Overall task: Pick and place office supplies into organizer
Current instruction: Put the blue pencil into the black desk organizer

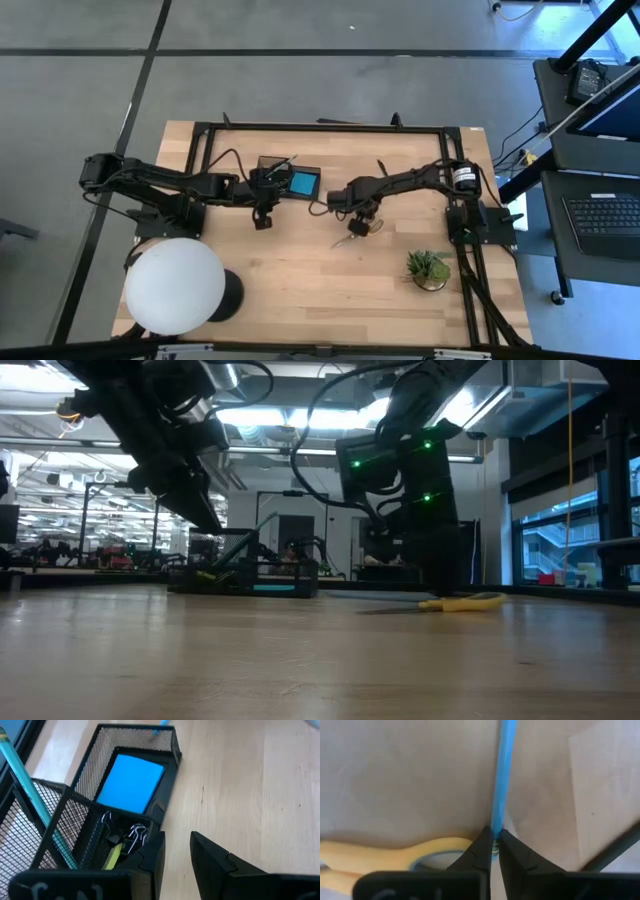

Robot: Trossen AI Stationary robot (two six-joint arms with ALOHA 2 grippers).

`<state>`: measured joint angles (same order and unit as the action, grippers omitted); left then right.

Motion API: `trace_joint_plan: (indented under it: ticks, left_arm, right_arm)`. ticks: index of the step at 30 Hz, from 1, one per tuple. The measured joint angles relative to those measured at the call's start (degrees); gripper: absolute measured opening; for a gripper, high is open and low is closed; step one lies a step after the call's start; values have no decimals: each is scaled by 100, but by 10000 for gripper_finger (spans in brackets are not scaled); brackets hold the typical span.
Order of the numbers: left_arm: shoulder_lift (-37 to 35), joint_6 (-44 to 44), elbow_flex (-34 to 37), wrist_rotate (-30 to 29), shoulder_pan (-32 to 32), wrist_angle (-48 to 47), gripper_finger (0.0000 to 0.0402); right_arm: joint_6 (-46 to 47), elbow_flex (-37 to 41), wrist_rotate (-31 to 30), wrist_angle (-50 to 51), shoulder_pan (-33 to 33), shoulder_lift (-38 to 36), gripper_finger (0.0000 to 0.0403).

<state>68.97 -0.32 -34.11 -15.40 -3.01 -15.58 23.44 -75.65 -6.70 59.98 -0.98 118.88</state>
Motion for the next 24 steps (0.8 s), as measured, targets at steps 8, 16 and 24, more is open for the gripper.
trace_joint_plan:
  ticks: [8,16,24]
  left_arm:
    - [0,0,0,2,2,101,86]
    - [0,-46,0,38,0,101,86]
    - [0,145,0,984,2,125,86]
  right_arm:
    - [-760,24,-151,38,382,19,26]
    - [-1503,-140,-293,86,611,58,25]
    - [-2189,-647,605,-527,689,80,25]
